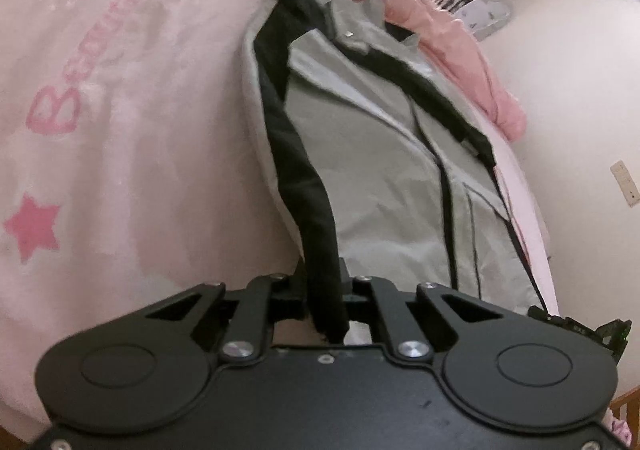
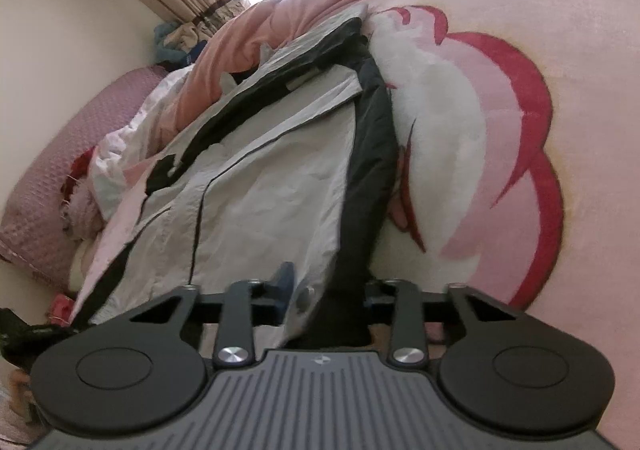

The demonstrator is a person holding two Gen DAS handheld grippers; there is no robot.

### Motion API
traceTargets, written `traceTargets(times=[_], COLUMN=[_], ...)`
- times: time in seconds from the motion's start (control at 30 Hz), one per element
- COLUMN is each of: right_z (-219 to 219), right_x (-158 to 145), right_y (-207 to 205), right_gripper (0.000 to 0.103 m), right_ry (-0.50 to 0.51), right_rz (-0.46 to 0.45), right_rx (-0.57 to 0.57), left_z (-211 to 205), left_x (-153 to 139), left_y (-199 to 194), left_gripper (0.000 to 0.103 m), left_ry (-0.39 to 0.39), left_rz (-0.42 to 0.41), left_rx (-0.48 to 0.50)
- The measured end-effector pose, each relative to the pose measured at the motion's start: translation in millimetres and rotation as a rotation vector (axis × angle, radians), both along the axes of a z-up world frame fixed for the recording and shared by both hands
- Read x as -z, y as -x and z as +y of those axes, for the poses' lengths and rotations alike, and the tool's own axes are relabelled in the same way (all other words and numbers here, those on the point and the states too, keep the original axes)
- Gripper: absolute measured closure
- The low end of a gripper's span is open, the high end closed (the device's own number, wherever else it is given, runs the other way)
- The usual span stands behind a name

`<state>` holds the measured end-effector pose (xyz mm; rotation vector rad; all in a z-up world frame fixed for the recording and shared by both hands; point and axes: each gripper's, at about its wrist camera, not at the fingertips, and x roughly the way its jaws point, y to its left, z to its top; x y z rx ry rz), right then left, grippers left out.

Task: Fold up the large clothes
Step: 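Close both grippers on the jacket hem, then lift the hem with both grippers, fold it toward the collar, and release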

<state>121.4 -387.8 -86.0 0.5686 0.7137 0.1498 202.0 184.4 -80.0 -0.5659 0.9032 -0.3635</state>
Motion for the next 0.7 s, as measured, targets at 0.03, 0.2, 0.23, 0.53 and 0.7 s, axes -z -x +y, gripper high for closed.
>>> traceTargets(times=[0.03,0.2,0.23,0.53,0.7], right_z=[-0.8,-8.5,-10.1,-31.4,-36.2], right_x=[-1.9,-16.6,-19.2,-62.6,-99.8], right_y=[0.6,1.4,0.5,-61.1,-144.9], right_gripper=[0.083,0.09,0.091,0.095,0.095], right_ry=[0.0,-0.105,-0.129,-0.307,-0.304], right_rz=[-0.001,-0.063,-0.076,-0.191,-0.212], right_rx=[0.001,0.002,0.007,0.057,0.084], left_z=[-1.6,-0.1,-0.1,-14.4,-14.8], left_x=[-2.7,-23.3,-28.9,-84.0,-113.8], left_y=[-0.2,-8.1,-11.2,-79.7,-157.9], left_gripper=[0.097,0.098,0.098,0.097,0.097], left_ry=[0.004,0.066,0.083,0.051,0.048], left_rz=[-0.01,-0.078,-0.099,-0.273,-0.326], left_rx=[0.001,0.004,0.006,-0.017,-0.034])
